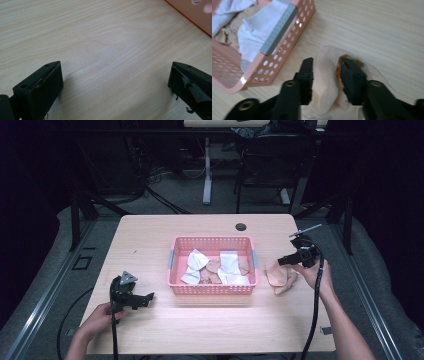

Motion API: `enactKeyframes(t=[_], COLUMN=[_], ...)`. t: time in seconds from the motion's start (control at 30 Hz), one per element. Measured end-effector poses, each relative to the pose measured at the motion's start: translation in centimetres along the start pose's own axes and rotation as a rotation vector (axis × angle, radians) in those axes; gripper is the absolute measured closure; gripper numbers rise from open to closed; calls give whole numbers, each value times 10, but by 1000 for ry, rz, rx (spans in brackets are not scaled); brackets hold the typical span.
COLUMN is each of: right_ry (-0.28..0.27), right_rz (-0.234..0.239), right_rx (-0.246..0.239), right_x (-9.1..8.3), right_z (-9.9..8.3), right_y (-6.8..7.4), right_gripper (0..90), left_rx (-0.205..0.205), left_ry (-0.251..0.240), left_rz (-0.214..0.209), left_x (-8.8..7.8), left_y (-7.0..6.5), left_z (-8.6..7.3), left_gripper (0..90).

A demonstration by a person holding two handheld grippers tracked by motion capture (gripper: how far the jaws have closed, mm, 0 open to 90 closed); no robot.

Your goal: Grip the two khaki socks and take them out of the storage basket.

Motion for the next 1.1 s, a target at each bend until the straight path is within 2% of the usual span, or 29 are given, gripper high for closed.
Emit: enactKeyframes(t=[0.07, 0.2, 0.37, 0.43, 0.57, 0.63, 0.83, 0.97, 1.07, 1.1], right_ry=[-20, -44, -73, -81, -61, -28, 48, 114, 164, 154], right_rz=[-13, -5, -3, -9, -23, -31, -41, -37, -43, -47], right_rx=[-7, -18, -57, -67, -78, -79, -57, -54, -62, -51], right_x=[-6, -20, -34, -39, -39, -35, -26, -15, -8, -5], right_z=[2, -1, -15, -23, -47, -63, -102, -121, -127, -126], right_y=[0, 6, 11, 12, 10, 6, -5, -11, -15, -15], right_gripper=[478, 292, 149, 131, 29, 0, 0, 0, 0, 0], left_rx=[0, 0, 0, 0, 0, 0, 0, 0, 0, -1], left_ry=[0, 0, 0, 0, 0, 0, -1, 0, 0, 0], left_rz=[-1, 0, 0, 0, 0, 0, -1, 0, 0, 0], left_x=[0, 0, 0, 0, 0, 0, 0, 0, 0, 0], left_y=[0, 0, 0, 0, 0, 0, 0, 0, 0, 0], left_z=[0, 0, 0, 0, 0, 0, 0, 0, 0, 0], left_gripper=[0, 0, 0, 0, 0, 0, 0, 0, 0, 0])
Point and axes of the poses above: each handheld gripper's, and its own axes: x roughly forward along the jaws, z roughly out of its top, y roughly to its left, the point moved 7 cm from there along x, roughly forward along the jaws, and after that the axes turned 6 degrees about -z, right-handed, at the moved point
